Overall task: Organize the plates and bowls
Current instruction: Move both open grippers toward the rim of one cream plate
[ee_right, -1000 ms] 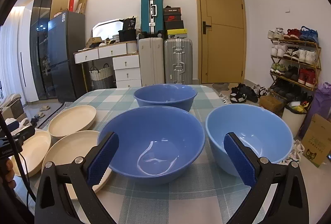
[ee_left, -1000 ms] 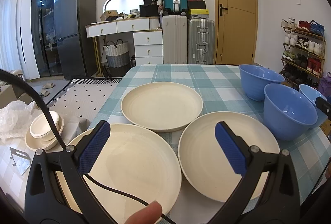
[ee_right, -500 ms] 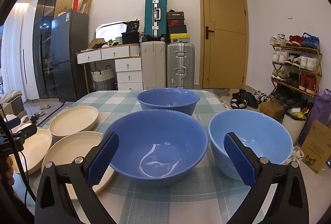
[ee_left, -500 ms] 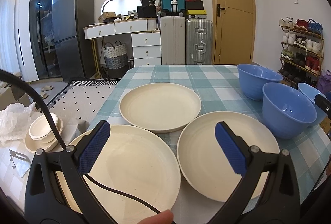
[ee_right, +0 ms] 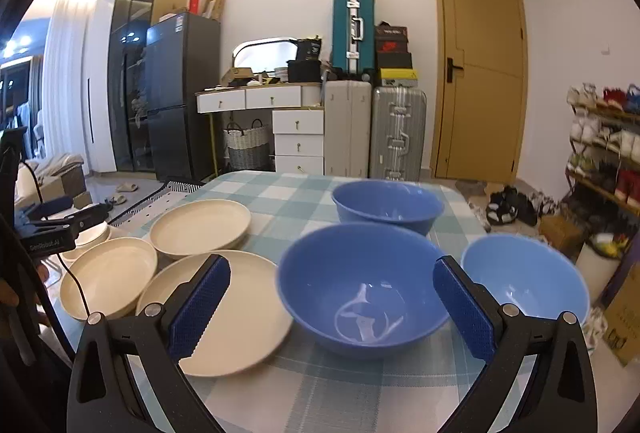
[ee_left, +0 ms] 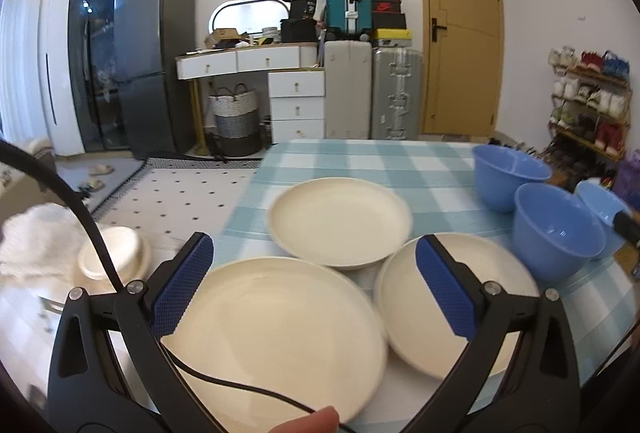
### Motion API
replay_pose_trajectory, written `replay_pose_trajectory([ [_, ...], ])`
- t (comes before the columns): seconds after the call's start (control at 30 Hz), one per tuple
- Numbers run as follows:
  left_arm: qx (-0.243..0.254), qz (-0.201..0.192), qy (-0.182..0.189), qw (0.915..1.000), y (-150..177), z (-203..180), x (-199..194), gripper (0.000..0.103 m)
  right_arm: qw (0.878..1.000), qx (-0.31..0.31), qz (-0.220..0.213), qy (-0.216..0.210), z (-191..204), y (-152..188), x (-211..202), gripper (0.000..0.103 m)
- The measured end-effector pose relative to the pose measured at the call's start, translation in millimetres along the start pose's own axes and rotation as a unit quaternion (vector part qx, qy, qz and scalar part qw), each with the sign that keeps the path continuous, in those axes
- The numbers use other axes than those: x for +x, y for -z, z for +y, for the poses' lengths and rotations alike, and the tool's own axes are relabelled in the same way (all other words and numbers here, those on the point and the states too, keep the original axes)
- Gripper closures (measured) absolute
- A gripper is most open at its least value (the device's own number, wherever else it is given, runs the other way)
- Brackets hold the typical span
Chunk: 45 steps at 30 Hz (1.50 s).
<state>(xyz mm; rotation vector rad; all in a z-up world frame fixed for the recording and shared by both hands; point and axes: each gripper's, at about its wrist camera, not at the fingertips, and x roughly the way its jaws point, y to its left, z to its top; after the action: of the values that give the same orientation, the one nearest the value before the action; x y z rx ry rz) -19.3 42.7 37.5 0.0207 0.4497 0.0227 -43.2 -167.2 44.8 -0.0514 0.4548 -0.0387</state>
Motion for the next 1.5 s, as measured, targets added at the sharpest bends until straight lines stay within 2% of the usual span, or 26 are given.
replay_pose_trajectory([
  [0.23, -0.009, 0.011, -0.007, 0.9999, -13.5, 36.6, -30.5, 0.002, 0.999, -0.009, 0.010, -0.034, 30.7, -21.0, -7.7, 0.000],
  [0.4, -0.024, 0.019, 0.007, 0.9995, -22.7, 59.4, -44.9, 0.002, 0.998, -0.030, 0.018, -0.045, 54.7, -40.7, -2.8, 0.000],
  [0.77, -0.006, 0.015, 0.001, 0.9999, -60.9, 78.7, -59.4, 0.002, 0.995, -0.067, 0.034, -0.067, 101.5, -83.7, 18.1, 0.000],
  [0.97, 0.014, 0.022, -0.001, 0.9997, -85.8, 78.0, -48.6, 0.002, 0.993, -0.078, 0.051, -0.079, 120.4, -102.7, 41.3, 0.000],
  [1.13, 0.030, 0.043, 0.000, 0.9986, -101.7, 77.1, -25.0, 0.002, 0.990, -0.079, 0.074, -0.086, 132.0, -114.3, 72.8, 0.000],
  [1.37, 0.033, 0.083, 0.018, 0.9958, -115.8, 75.2, 17.8, 0.002, 0.986, -0.087, 0.104, -0.096, 139.8, -121.7, 114.7, 0.000],
  [1.5, 0.026, 0.109, 0.033, 0.9931, -117.8, 73.2, 57.1, 0.003, 0.984, -0.093, 0.120, -0.091, 144.4, -123.8, 137.3, 0.000],
])
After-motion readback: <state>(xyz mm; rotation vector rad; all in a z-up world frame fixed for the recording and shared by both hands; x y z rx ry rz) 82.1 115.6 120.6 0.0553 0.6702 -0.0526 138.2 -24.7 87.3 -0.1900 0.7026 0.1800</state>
